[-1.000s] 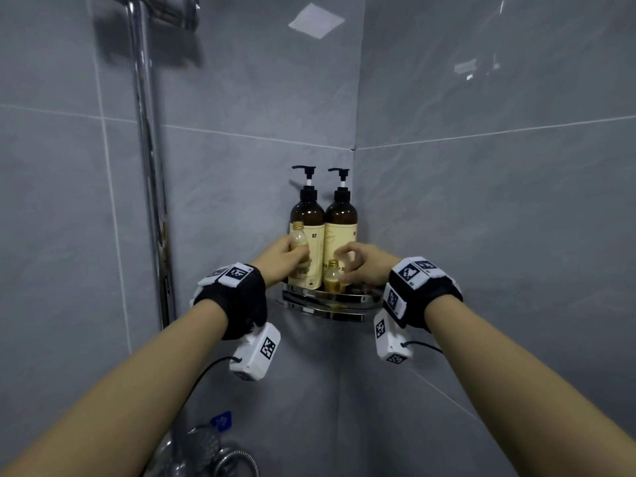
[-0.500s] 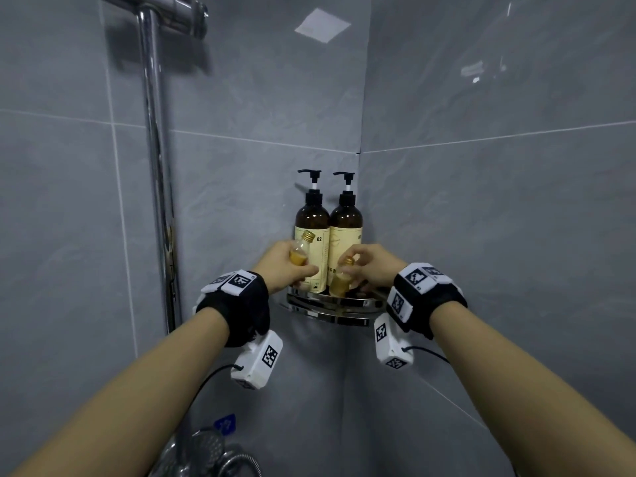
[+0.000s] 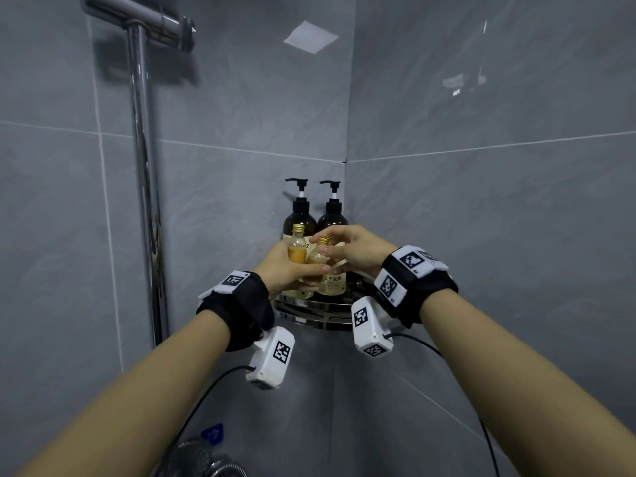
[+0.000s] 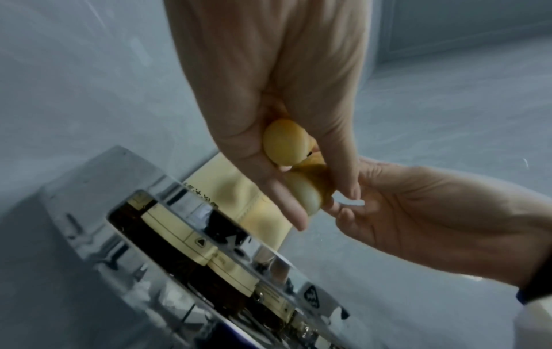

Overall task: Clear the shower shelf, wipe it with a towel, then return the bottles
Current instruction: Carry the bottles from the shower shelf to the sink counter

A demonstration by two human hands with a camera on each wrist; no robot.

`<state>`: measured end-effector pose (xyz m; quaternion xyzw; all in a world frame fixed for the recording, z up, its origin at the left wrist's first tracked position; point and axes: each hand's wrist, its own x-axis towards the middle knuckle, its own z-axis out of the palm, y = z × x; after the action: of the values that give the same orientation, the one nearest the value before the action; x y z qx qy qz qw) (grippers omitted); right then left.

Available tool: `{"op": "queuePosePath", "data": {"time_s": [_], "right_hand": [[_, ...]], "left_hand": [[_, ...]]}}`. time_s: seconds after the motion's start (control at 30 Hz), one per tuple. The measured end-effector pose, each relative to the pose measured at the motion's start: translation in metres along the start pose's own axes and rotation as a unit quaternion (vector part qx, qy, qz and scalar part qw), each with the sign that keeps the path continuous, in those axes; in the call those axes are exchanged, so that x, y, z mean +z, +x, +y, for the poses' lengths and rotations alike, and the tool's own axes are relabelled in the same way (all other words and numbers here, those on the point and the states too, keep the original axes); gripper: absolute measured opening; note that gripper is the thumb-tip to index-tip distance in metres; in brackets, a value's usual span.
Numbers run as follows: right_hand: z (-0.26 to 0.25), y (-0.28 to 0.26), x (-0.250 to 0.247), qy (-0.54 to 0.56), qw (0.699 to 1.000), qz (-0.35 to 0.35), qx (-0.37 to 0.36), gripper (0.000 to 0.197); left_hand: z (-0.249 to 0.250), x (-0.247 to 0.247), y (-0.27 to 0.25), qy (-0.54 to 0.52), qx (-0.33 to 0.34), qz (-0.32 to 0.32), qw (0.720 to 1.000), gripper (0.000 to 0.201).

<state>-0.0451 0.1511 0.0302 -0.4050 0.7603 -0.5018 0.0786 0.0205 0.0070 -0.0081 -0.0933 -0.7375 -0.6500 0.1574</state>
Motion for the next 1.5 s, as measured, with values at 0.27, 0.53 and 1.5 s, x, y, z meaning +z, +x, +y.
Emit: {"op": "queuePosePath", "data": {"time_s": [0.27,0.53,1.5], "right_hand": [[-0.002,0.004,0.010,0.064,0.998,0.011,-0.002,0.026],[0.009,0.012,0.007,0.039,0.998,0.037,0.017,0.034],[0.035,0.077,-0.025,-0.055,0.977,0.072,0.191,0.073]], "left_hand": [[-0.007,-0.003,-0.002,0.006,0.009,0.038,0.999,0.032],[-0.010,-0.021,0.004,0.028,0.014,0.060,0.998,0.030],[-0.022,-0.059,0.012,0.038,0.037,0.116,0.992,0.029]]}}
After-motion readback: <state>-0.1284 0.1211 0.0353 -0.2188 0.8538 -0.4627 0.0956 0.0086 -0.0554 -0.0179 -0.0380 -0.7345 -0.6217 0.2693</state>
